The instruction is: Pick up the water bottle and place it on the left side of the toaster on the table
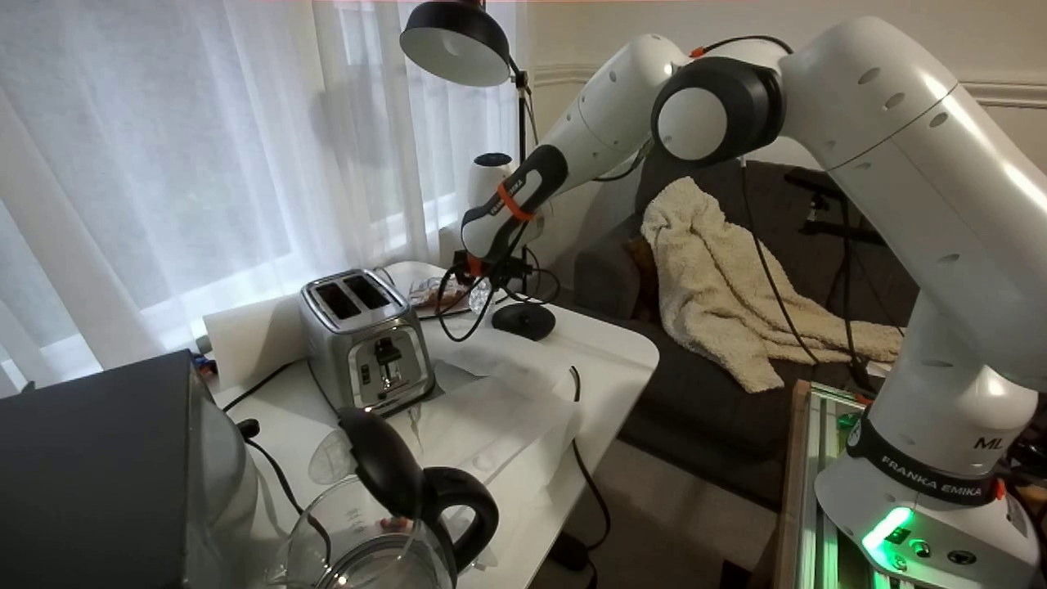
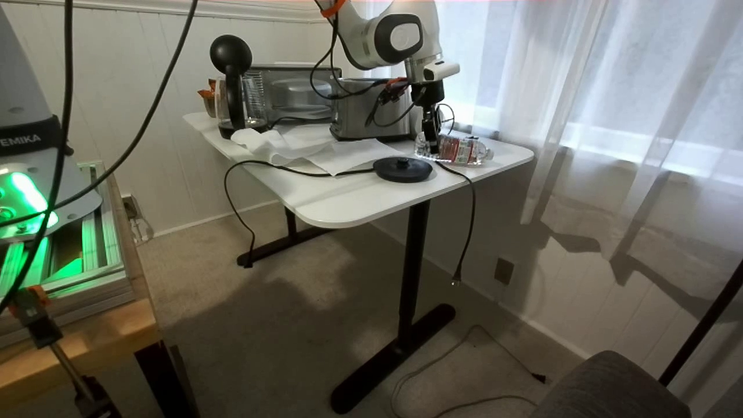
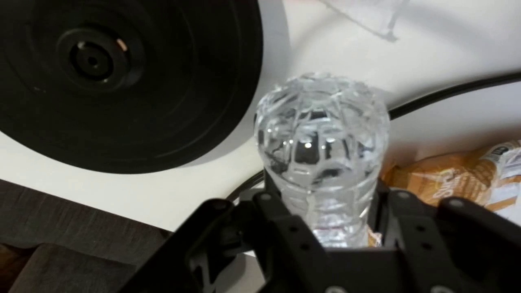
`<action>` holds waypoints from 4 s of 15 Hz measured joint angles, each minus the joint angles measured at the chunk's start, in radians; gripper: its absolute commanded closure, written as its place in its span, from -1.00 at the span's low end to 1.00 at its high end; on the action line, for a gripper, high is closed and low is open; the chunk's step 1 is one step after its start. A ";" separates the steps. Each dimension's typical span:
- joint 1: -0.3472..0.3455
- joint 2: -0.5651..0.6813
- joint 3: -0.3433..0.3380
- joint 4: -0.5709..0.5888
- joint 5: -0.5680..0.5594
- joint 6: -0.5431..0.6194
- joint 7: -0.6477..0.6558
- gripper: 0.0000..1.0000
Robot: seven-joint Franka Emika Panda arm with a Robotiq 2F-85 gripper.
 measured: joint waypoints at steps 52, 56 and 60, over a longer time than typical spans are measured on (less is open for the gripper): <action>0.260 -0.379 0.271 -0.201 -0.174 0.121 -0.692 0.53; 0.238 -0.258 0.308 -0.037 -0.158 0.076 -0.746 0.53; 0.254 -0.139 0.318 0.096 -0.157 0.074 -0.737 0.53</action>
